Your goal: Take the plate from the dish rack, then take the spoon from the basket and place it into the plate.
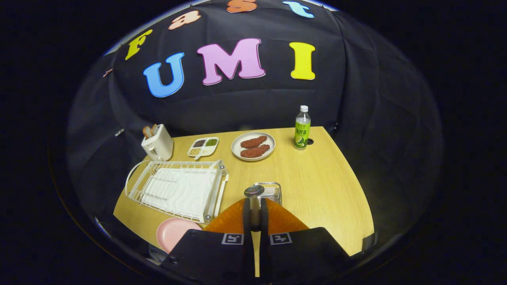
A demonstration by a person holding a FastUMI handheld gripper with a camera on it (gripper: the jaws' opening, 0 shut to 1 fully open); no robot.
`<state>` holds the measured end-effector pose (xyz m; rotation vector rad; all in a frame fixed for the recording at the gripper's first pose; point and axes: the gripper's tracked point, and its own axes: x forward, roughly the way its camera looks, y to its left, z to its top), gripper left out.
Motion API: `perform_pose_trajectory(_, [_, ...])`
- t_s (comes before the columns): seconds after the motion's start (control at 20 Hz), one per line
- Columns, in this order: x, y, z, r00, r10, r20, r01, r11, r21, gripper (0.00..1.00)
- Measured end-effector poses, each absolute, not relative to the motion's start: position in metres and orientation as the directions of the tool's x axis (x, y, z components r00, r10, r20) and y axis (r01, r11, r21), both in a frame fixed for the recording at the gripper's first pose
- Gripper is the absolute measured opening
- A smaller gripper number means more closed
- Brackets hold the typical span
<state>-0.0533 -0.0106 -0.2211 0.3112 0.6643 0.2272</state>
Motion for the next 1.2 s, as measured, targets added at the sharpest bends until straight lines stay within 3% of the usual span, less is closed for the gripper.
perform_pose_trajectory(0.25, [-0.085,0.045,-0.161,0.757,0.463,-0.461,-0.275,0.866,0.418,0.09])
perform_pose_trajectory(0.6, [-0.154,0.155,-0.17,0.582,0.69,-0.431,-0.517,0.723,0.459,0.09])
perform_pose_trajectory(0.9, [-0.187,0.212,-0.24,0.458,0.728,-0.51,-0.557,0.683,0.473,0.09])
perform_pose_trajectory(1.2, [-0.179,0.234,-0.283,0.445,0.725,-0.526,-0.571,0.682,0.458,0.09])
